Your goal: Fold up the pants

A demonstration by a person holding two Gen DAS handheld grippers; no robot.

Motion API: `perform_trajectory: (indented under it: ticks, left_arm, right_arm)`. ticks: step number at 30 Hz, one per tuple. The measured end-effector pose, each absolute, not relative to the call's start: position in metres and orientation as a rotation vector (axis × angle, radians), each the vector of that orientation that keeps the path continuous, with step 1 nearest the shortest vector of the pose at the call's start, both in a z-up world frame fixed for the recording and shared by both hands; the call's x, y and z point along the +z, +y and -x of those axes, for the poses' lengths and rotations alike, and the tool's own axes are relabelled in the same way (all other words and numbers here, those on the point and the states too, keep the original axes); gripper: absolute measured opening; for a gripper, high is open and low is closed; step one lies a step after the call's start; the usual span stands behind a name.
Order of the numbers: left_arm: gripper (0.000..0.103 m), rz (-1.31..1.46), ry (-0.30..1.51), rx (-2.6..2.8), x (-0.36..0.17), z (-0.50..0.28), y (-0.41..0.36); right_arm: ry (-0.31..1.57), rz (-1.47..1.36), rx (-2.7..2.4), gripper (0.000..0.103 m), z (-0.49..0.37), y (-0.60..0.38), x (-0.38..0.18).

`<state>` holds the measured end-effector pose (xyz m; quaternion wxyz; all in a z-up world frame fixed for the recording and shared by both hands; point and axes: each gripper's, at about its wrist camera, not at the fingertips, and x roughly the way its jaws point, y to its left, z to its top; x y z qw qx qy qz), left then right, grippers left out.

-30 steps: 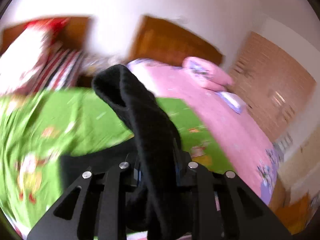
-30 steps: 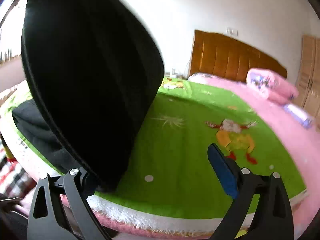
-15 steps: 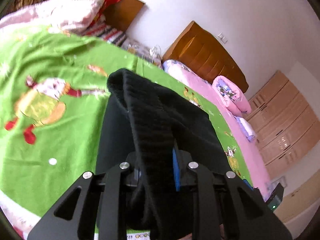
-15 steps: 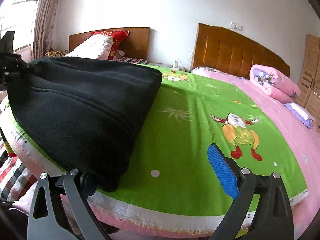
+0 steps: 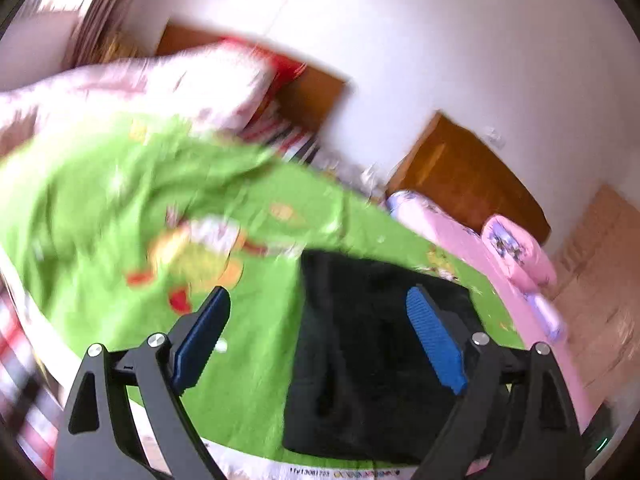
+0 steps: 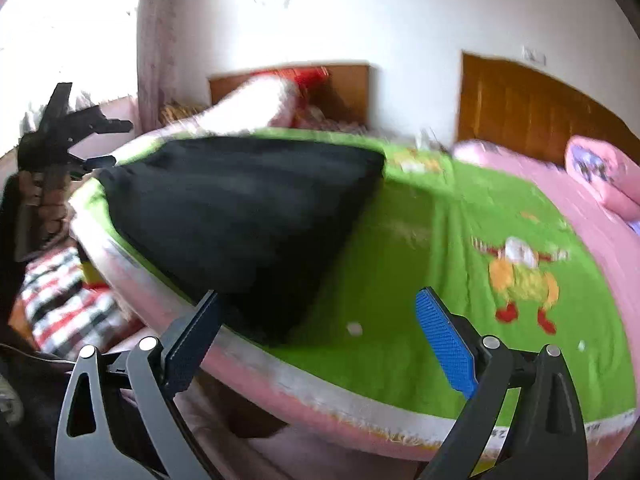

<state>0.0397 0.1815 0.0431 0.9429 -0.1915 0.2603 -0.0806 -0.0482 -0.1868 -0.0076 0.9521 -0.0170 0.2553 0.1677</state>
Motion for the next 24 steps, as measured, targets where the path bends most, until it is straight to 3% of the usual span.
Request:
perform_trajectory:
  ticks: [4, 9, 12, 15, 24]
  left_arm:
    - [0.097, 0.122, 0.522, -0.252, 0.068, -0.02, 0.117]
    - [0.097, -0.096, 0.625, -0.252, 0.029, -0.022, 0.051]
    - [0.099, -0.105, 0.689, -0.209, -0.005, -0.033, 0.055]
    - [0.102, -0.087, 0.661, -0.245, -0.019, -0.035, 0.066]
    - [0.102, -0.02, 0.692, -0.236, -0.023, -0.046, 0.083]
  right_arm:
    - [0.453, -0.007, 0.377, 0.092, 0.036, -0.168, 0.018]
    - [0.497, 0.077, 0.393, 0.092, 0.0, -0.12, 0.021]
    - [0.593, 0.151, 0.394, 0.092, -0.013, -0.103, -0.002]
    - [0.643, 0.047, 0.465, 0.094, -0.018, -0.115, -0.023]
    - [0.702, 0.107, 0.543, 0.094, -0.027, -0.127, 0.01]
